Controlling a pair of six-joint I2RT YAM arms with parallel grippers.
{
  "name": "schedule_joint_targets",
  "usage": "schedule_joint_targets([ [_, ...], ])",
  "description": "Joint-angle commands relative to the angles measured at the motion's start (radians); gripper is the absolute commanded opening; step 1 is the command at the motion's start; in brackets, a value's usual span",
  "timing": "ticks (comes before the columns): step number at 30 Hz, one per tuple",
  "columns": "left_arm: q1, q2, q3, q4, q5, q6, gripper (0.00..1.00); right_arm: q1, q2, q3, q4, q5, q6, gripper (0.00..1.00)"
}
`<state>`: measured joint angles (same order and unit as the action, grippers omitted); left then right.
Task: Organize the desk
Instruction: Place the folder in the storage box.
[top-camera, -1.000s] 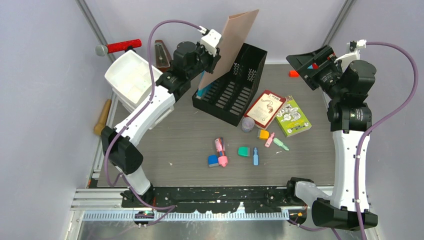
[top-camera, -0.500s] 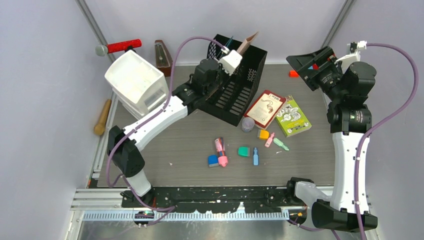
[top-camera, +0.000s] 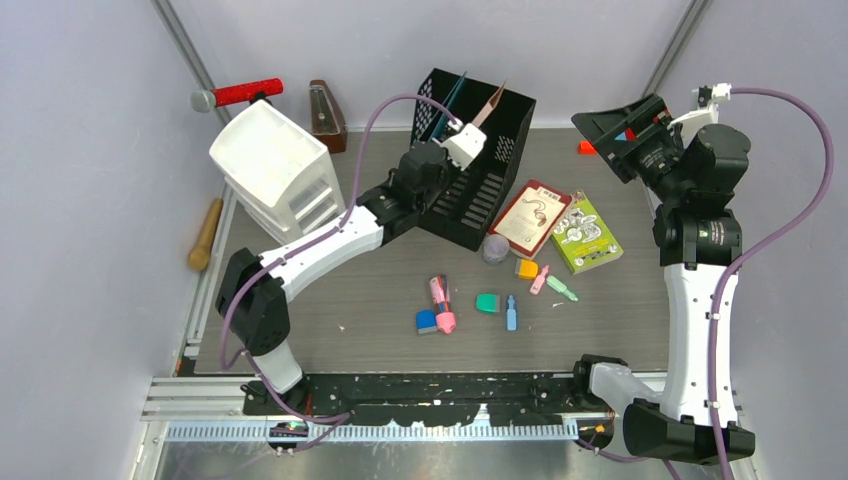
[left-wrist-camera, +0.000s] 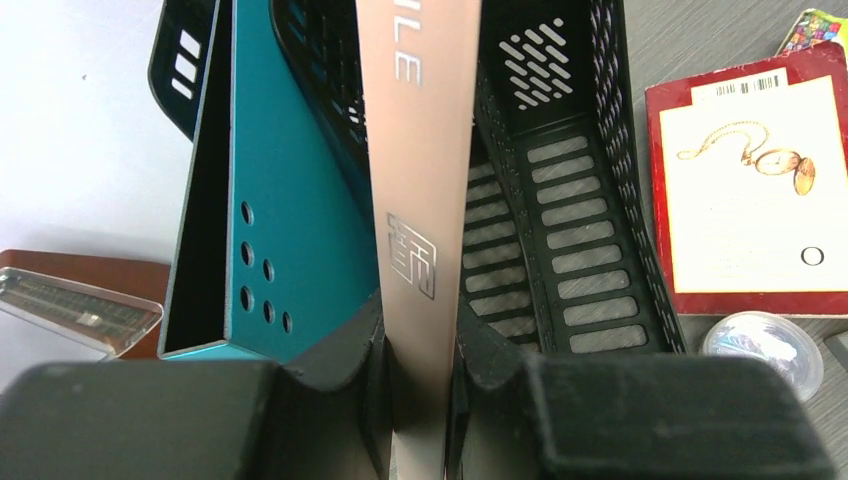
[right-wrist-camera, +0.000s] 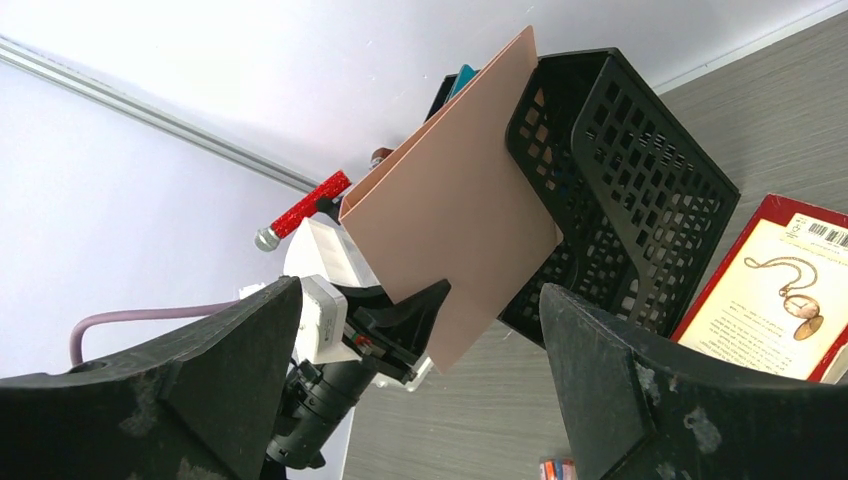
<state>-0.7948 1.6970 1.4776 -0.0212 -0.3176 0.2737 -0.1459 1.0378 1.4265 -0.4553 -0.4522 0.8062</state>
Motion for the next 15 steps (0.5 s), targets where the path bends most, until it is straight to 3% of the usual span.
schedule_joint_targets([
  [1, 0.032, -0.021, -0.005, 0.122, 0.018, -0.058, 0.00, -0.003, -0.035, -0.004, 0.054, -0.011, 0.002, 0.95],
  [15, 0.072, -0.078, -0.109, 0.089, 0.049, -0.245, 0.02, -0.003, -0.040, -0.024, 0.065, -0.009, 0.006, 0.95],
])
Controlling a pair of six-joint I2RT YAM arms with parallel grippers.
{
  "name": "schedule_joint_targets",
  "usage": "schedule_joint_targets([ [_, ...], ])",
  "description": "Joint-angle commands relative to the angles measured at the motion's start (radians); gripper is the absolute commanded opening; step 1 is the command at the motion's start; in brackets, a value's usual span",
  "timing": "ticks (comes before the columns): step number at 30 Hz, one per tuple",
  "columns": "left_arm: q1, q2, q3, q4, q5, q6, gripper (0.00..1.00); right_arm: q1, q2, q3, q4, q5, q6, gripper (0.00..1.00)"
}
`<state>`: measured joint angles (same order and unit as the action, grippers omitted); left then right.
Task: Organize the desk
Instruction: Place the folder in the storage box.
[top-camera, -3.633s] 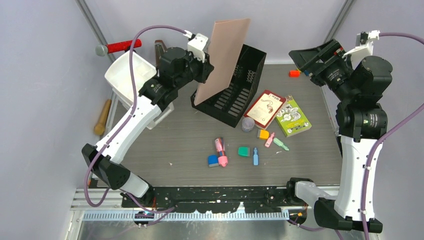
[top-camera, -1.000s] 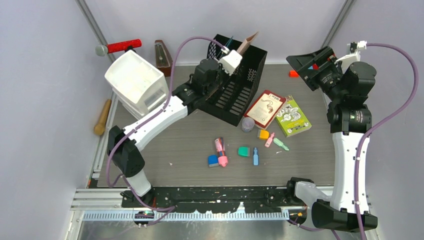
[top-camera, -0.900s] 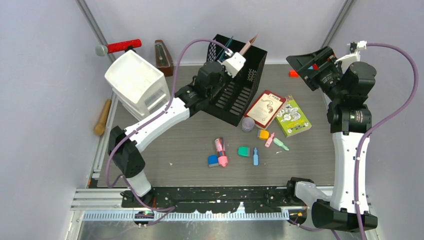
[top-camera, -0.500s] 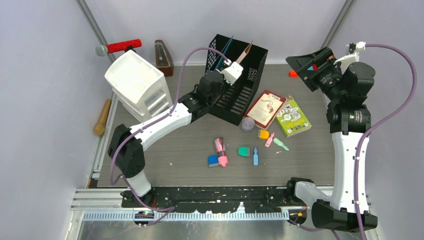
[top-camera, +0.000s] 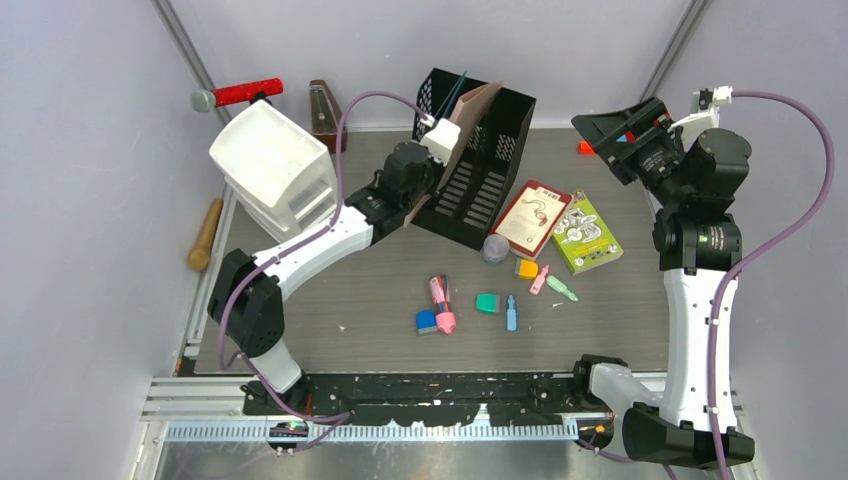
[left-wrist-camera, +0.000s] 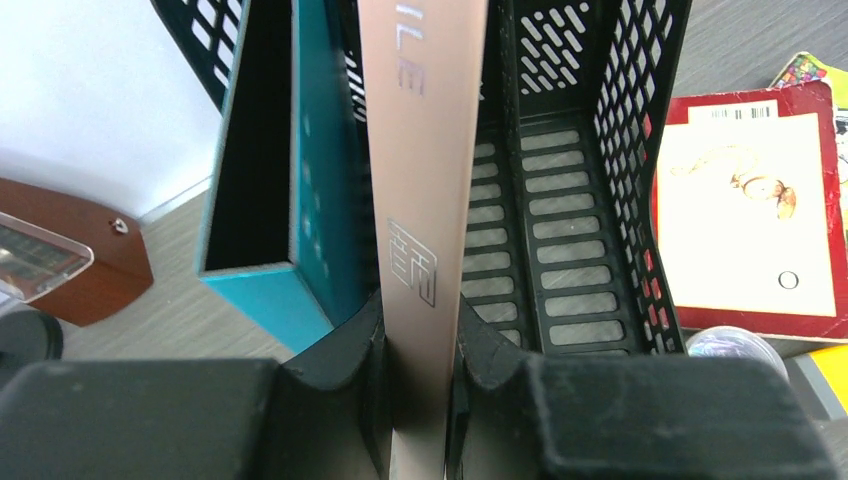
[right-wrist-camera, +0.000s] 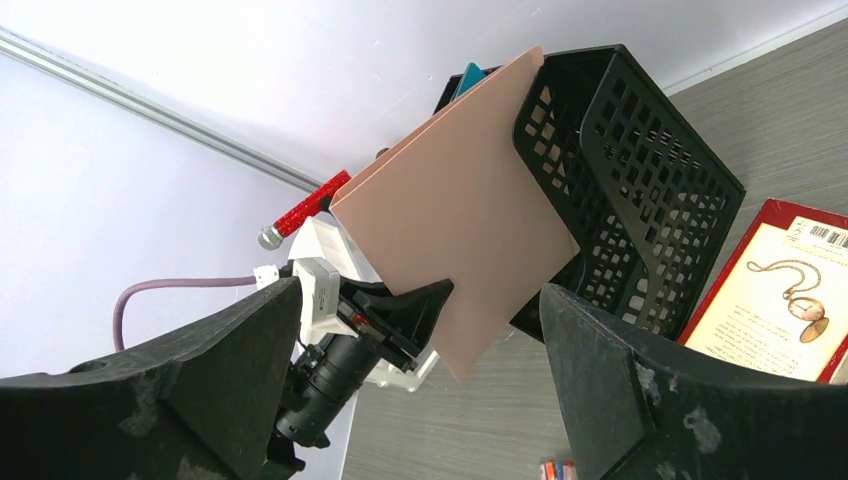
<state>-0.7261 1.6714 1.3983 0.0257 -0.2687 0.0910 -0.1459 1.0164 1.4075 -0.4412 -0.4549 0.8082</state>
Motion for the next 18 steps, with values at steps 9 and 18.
schedule_joint_targets([
  [9, 0.004, -0.059, -0.046, 0.031, -0.011, -0.066, 0.15, -0.003, -0.024, -0.012, 0.056, -0.007, 0.005, 0.95],
  [18, 0.004, 0.006, 0.128, -0.221, 0.063, -0.031, 0.30, -0.004, -0.027, -0.029, 0.065, -0.006, 0.007, 0.95],
])
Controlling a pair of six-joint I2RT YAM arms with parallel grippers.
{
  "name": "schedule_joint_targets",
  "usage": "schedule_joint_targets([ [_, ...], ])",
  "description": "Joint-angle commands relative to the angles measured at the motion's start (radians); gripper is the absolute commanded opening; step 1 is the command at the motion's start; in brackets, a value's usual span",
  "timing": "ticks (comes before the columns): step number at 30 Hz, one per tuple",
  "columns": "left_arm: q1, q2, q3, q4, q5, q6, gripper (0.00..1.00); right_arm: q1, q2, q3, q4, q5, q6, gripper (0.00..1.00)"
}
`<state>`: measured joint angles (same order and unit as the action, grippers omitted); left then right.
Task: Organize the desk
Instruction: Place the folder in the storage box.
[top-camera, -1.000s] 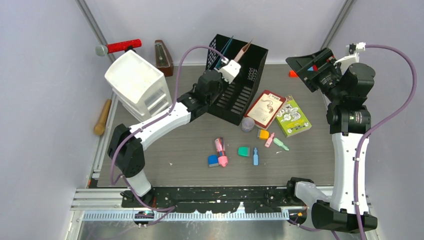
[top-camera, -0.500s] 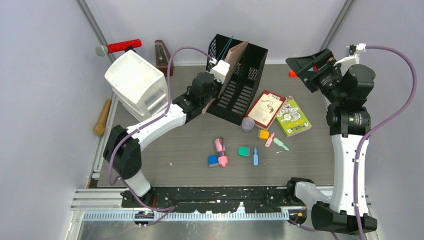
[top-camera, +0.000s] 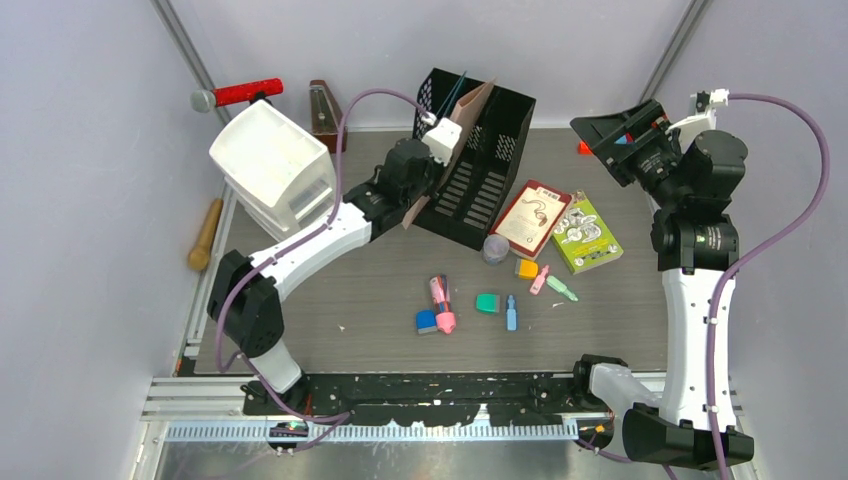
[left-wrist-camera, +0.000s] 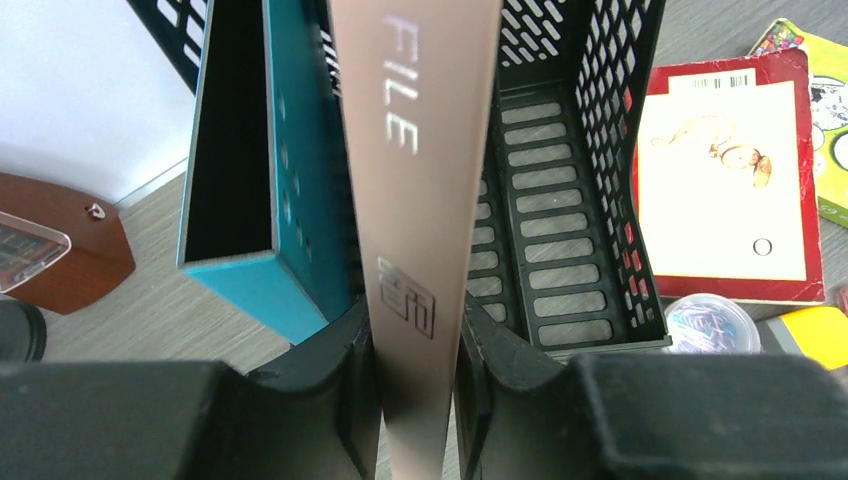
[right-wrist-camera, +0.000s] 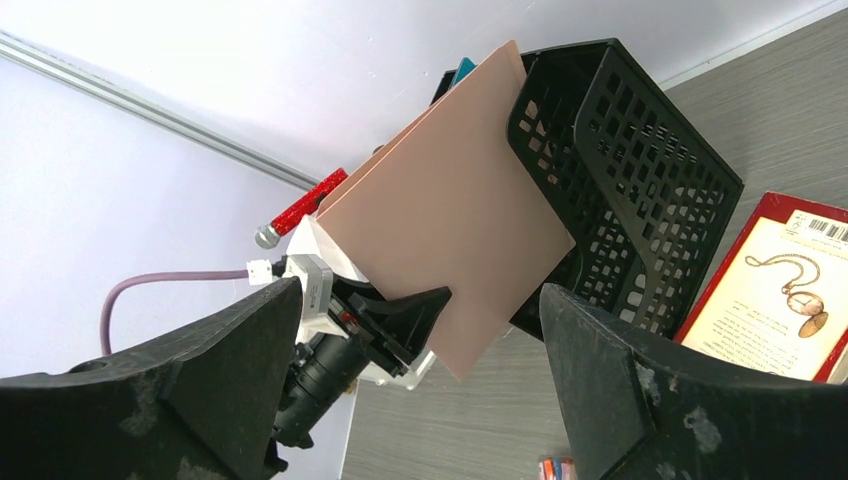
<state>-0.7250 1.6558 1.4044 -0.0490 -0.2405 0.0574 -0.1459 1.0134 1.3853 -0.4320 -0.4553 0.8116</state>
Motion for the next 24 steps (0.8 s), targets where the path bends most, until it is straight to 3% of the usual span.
schedule_joint_targets([
  [1, 0.004, 0.035, 0.148, -0.181, 0.038, 0.004, 0.31, -0.003, -0.025, -0.007, 0.056, -0.005, 0.005, 0.95],
  [14, 0.016, 0.167, 0.384, -0.436, 0.081, -0.008, 0.41, -0.004, -0.030, -0.024, 0.062, -0.006, 0.007, 0.95],
  [24, 0.027, 0.046, 0.220, -0.220, 0.141, 0.038, 0.41, -0.004, -0.028, -0.034, 0.072, -0.005, 0.009, 0.95],
])
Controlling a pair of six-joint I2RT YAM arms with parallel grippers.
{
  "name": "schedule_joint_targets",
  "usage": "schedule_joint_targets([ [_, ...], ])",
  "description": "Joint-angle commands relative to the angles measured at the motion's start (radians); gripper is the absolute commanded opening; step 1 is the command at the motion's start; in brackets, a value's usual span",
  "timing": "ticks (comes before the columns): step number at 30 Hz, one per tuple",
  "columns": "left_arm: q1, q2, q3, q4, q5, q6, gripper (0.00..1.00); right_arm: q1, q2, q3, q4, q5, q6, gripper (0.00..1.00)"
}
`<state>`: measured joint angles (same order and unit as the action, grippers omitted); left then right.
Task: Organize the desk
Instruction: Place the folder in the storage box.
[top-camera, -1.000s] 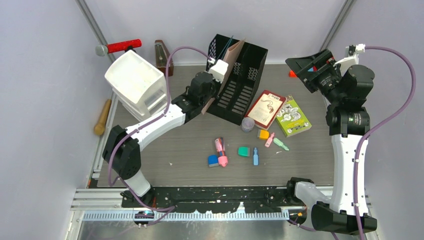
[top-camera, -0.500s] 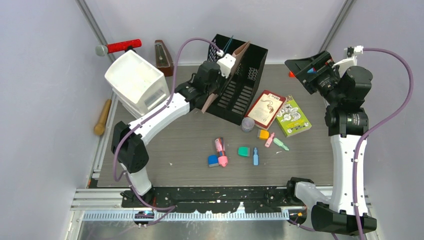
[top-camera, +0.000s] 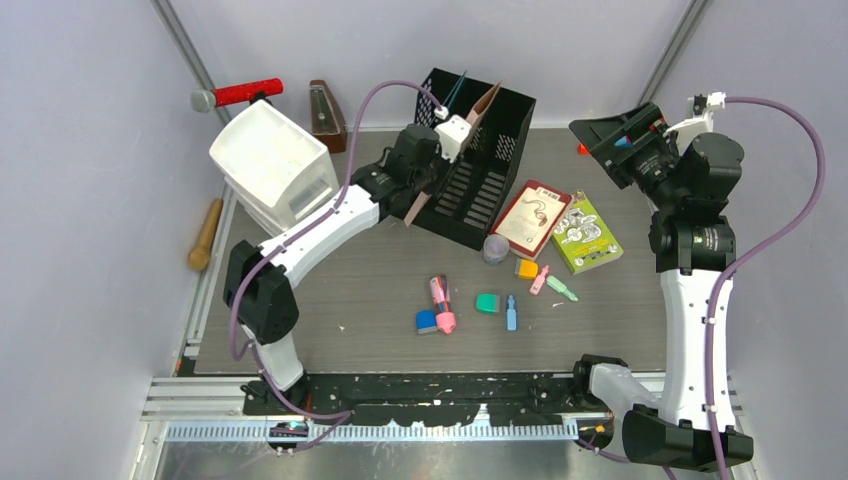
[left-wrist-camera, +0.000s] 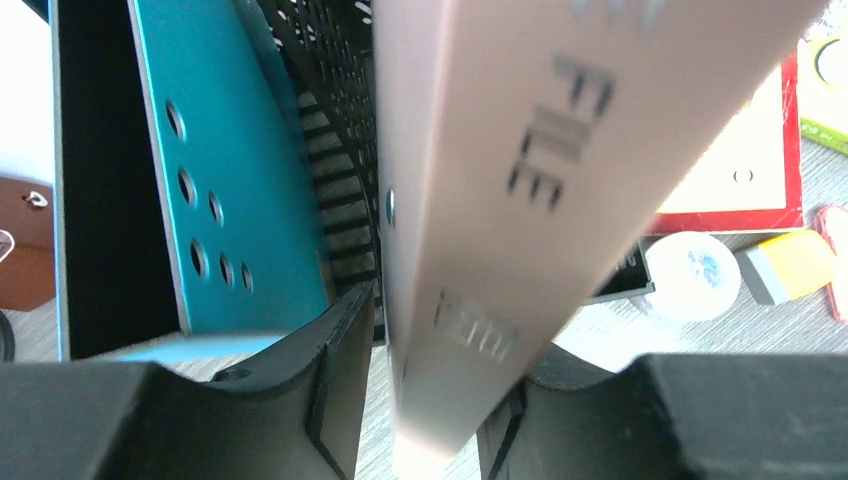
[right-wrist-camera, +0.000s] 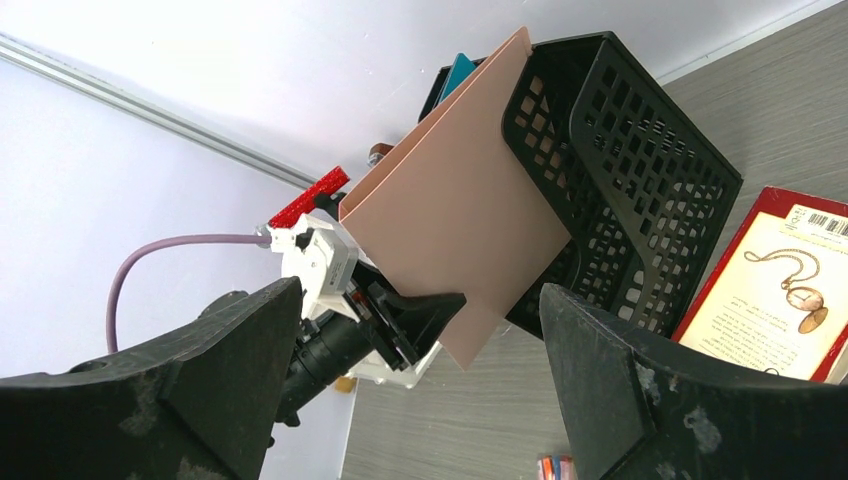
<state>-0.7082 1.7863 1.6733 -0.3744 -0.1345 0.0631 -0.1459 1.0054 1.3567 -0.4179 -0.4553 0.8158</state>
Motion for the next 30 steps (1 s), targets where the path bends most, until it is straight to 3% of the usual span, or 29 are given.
schedule_joint_targets([
  [1, 0.010, -0.083, -0.039, 0.095, 0.038, 0.041, 0.41, -0.004, -0.019, -0.005, 0.057, -0.004, 0.004, 0.95],
  [10, 0.010, 0.003, 0.132, -0.098, 0.010, 0.056, 0.44, -0.010, -0.025, -0.009, 0.058, -0.004, 0.007, 0.95],
  [17, 0.010, 0.049, 0.206, -0.156, 0.005, 0.060, 0.43, -0.011, -0.024, -0.011, 0.059, -0.003, 0.009, 0.95],
  [20, 0.010, 0.073, 0.231, -0.179, 0.003, 0.062, 0.36, -0.011, -0.025, -0.016, 0.062, -0.005, 0.009, 0.95],
  [26, 0.010, 0.068, 0.253, -0.186, 0.003, 0.048, 0.05, -0.012, -0.028, -0.023, 0.065, -0.001, 0.008, 0.95],
  [30, 0.010, 0.002, 0.186, -0.114, 0.004, 0.044, 0.02, -0.012, -0.030, -0.027, 0.068, -0.001, 0.008, 0.95],
])
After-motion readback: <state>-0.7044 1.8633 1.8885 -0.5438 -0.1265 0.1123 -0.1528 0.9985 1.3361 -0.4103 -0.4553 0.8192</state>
